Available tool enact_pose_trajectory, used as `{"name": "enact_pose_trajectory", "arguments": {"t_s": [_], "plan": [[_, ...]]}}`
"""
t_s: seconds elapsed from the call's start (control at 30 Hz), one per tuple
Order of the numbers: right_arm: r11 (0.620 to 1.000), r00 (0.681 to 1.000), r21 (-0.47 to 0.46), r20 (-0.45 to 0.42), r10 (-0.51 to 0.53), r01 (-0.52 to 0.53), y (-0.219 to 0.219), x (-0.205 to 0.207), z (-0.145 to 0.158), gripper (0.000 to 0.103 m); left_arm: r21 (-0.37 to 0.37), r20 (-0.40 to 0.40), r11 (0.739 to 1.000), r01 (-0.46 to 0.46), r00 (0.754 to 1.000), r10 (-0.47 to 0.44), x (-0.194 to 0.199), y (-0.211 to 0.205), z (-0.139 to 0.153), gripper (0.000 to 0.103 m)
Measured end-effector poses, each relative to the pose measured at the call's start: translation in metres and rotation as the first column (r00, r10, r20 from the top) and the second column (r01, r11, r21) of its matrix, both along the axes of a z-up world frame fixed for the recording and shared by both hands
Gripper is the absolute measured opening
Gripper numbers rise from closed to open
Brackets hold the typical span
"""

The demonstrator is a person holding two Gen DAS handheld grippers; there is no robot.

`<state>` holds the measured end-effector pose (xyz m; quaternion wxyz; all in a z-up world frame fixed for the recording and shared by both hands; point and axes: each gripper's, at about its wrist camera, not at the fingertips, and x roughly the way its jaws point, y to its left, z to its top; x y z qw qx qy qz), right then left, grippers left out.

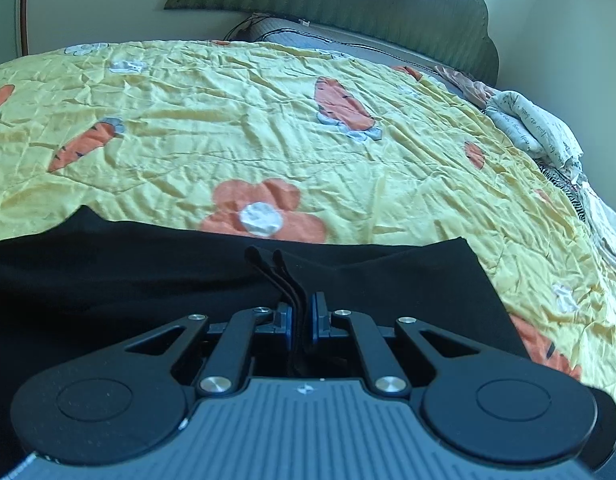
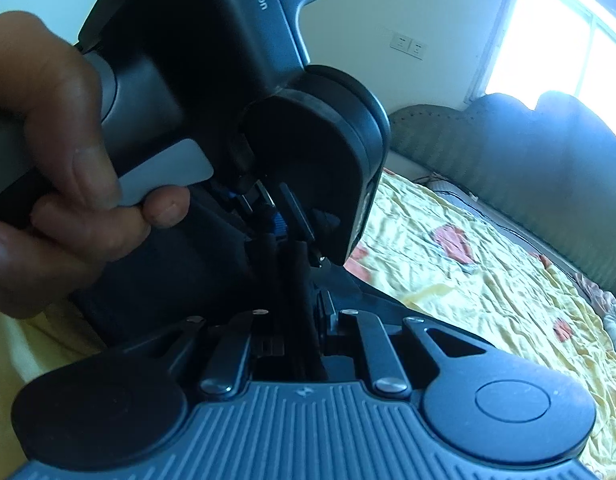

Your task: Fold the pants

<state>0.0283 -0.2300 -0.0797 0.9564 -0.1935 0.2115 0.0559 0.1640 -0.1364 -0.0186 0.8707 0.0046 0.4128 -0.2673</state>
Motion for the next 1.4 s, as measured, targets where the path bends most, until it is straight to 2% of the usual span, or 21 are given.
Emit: {"name": "enact_pose_trajectory", "arguments": {"t_s": [0.1, 0.2, 0.4, 0.5, 0.57, 0.77, 1.4], "plan": [[1.000, 1.000, 0.013, 0.004, 0.016, -0.017, 0.000, -0.001, 0.001, 0.012, 0.029, 0.035, 1.000, -0.003, 0.999, 0.002, -0.002, 0.011, 0.000, 0.007], [0.999, 0.999, 0.024, 0.002, 0.042, -0.042, 0.005, 0.002, 0.001, 0.012, 0.028, 0.049, 0.999, -0.019, 0.999, 0.018, -0.002, 0.023, 0.003, 0.007], [0.995, 0.995, -0.006, 0.003, 0.098, -0.098, 0.020, -0.001, -0.003, 0.012, 0.020, 0.038, 0.998, -0.052, 0.998, 0.051, 0.005, 0.042, 0.003, 0.007], [0.994, 0.994, -0.003, -0.005, 0.109, -0.109, 0.011, -0.009, -0.003, 0.012, 0.021, 0.034, 0.998, -0.060, 0.998, 0.059, 0.007, 0.048, 0.002, 0.007], [0.993, 0.993, -0.006, -0.010, 0.117, -0.117, -0.001, 0.007, 0.000, 0.012, 0.024, 0.032, 0.998, -0.062, 0.998, 0.061, 0.008, 0.051, 0.000, 0.007], [0.991, 0.991, -0.012, -0.022, 0.131, -0.131, 0.000, 0.018, 0.002, 0.012, 0.025, 0.029, 0.997, -0.067, 0.997, 0.066, 0.009, 0.057, -0.002, 0.007], [0.989, 0.988, -0.020, -0.055, 0.148, -0.149, -0.009, 0.008, 0.009, 0.012, 0.041, 0.024, 0.997, -0.073, 0.997, 0.072, 0.008, 0.062, -0.008, 0.007]]}}
